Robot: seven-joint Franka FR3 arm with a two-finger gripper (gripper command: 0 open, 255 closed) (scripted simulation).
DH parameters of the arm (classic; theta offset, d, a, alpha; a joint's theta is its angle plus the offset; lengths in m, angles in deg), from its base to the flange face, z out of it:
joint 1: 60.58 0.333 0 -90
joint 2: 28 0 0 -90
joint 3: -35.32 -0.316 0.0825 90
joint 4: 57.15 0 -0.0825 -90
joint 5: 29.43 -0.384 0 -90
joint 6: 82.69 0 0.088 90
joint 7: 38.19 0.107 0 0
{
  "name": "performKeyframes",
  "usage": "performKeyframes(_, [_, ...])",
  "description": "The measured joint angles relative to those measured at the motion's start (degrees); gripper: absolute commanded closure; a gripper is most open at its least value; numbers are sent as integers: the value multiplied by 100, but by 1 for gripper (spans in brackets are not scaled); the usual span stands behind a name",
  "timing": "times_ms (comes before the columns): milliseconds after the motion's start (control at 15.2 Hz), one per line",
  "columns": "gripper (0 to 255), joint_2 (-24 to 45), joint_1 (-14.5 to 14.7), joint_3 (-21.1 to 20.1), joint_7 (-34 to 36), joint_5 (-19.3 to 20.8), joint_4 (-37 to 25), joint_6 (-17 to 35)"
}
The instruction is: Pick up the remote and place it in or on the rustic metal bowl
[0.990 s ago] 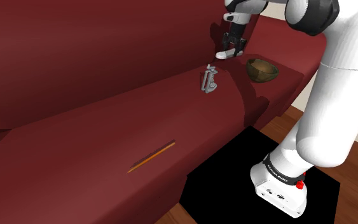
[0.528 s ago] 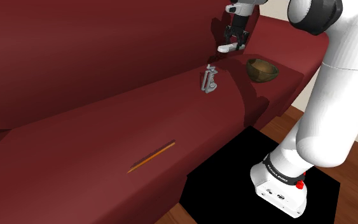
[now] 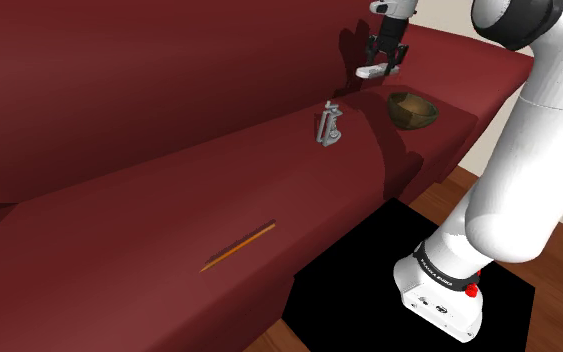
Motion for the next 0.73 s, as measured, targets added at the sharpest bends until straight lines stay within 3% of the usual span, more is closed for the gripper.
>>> performKeyframes(330, [255, -489, -138, 243, -362, 332, 486, 125])
performKeyframes(726, [255, -730, -526, 569, -1052, 505, 747, 209])
